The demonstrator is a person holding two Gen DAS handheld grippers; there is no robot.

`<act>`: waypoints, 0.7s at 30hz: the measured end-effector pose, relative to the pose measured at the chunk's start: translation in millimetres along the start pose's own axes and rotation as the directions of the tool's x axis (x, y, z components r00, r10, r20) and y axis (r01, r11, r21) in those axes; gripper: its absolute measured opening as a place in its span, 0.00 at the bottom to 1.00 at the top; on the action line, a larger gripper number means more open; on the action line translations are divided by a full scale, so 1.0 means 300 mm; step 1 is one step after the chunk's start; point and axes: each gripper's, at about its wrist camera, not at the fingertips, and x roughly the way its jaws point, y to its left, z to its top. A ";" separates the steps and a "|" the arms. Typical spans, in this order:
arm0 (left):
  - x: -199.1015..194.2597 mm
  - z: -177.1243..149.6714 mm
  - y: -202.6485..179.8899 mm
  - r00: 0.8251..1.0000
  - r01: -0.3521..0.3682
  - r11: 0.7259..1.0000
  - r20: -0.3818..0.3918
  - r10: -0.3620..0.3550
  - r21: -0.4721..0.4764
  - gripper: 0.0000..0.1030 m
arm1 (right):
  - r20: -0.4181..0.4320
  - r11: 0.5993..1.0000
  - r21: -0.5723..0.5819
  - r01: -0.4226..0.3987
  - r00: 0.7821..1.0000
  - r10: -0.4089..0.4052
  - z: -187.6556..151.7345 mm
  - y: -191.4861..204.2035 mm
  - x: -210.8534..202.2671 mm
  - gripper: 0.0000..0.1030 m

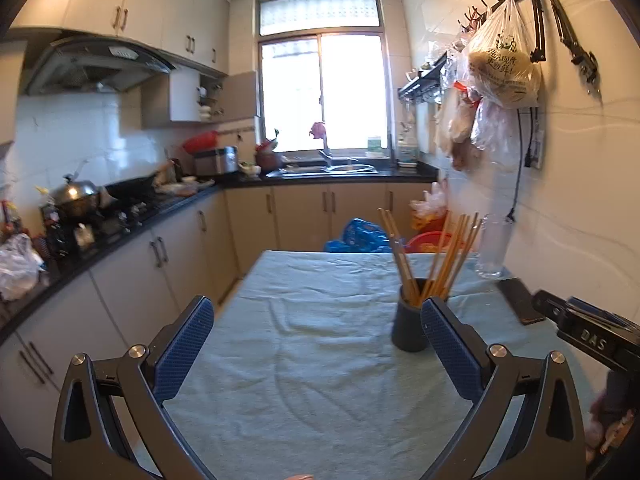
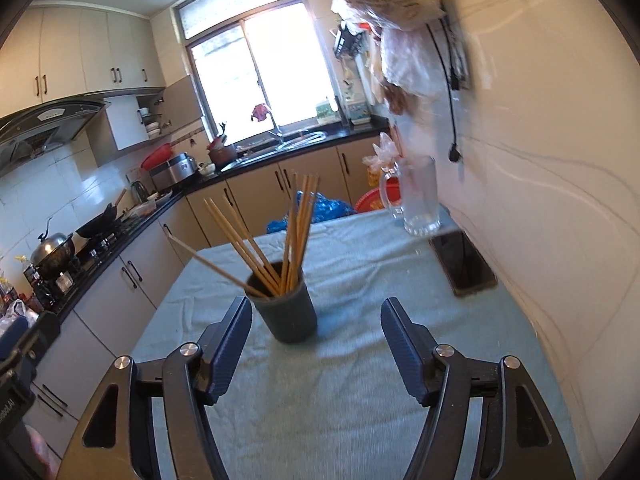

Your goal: Organize utensils

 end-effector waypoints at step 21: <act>0.009 -0.136 -0.066 0.984 0.055 0.998 -0.171 -0.047 0.042 1.00 | 0.021 0.995 -0.008 0.101 0.995 -0.101 -0.155 0.011 -0.082 0.75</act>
